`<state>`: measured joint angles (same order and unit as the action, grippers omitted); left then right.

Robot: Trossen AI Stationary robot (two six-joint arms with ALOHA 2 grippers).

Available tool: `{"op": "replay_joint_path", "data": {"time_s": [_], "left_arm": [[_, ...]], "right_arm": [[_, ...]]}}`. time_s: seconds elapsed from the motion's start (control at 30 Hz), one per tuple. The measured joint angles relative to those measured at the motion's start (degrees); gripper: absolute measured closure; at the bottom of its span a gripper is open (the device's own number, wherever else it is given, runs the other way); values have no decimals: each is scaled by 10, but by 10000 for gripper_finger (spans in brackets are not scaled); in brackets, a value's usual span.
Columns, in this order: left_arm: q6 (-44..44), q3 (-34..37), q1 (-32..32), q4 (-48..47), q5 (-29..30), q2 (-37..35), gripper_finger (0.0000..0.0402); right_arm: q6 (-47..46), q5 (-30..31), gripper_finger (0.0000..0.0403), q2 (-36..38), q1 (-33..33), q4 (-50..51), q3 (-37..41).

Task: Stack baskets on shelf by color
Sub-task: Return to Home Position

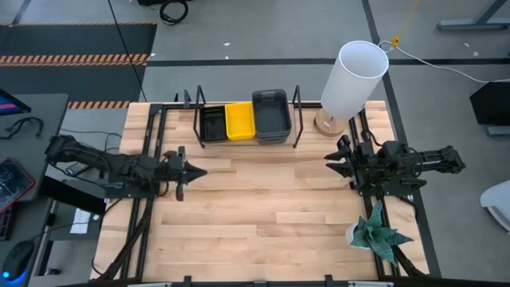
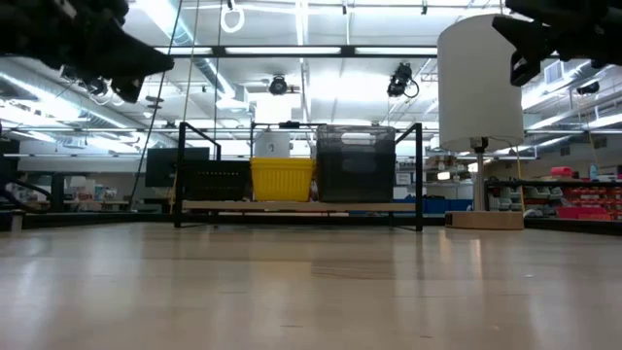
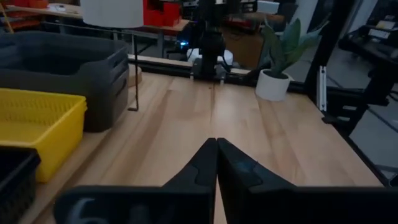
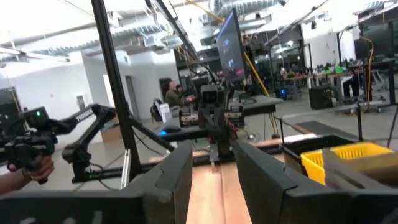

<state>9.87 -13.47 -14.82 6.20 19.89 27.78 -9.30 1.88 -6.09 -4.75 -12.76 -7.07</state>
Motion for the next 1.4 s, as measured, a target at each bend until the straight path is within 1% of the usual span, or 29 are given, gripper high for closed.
{"op": "replay_joint_path", "data": {"time_s": [0.07,0.17,0.3,0.37,0.47,0.57,0.7,0.87,1.0,1.07,1.23,1.4], "left_arm": [[-1,21,-3,24,-1,-6,389],[-2,51,-10,55,-1,-13,390],[-1,77,-20,75,-1,-13,389],[-4,88,-25,91,-1,-13,390],[-30,108,-31,115,-1,-13,391],[-61,130,-32,136,3,-11,390],[-84,130,-30,140,21,-12,391],[-91,130,-31,149,19,-13,394],[-97,130,-31,173,1,-12,388],[-85,130,-31,184,0,-12,386],[-13,130,-31,176,0,-12,386],[0,130,-31,176,0,-12,391]], "right_arm": [[0,0,273,0,0,22,0],[0,0,273,0,0,82,0],[0,0,273,0,0,144,0],[0,0,273,0,0,166,0],[0,0,273,0,0,184,0],[-2,4,273,0,0,185,0],[-12,34,273,0,0,184,0],[-12,30,273,0,0,183,0],[-12,30,273,0,0,183,0],[-11,30,273,0,0,183,0],[-11,30,273,0,0,181,0],[-11,30,273,0,0,181,0]]}}
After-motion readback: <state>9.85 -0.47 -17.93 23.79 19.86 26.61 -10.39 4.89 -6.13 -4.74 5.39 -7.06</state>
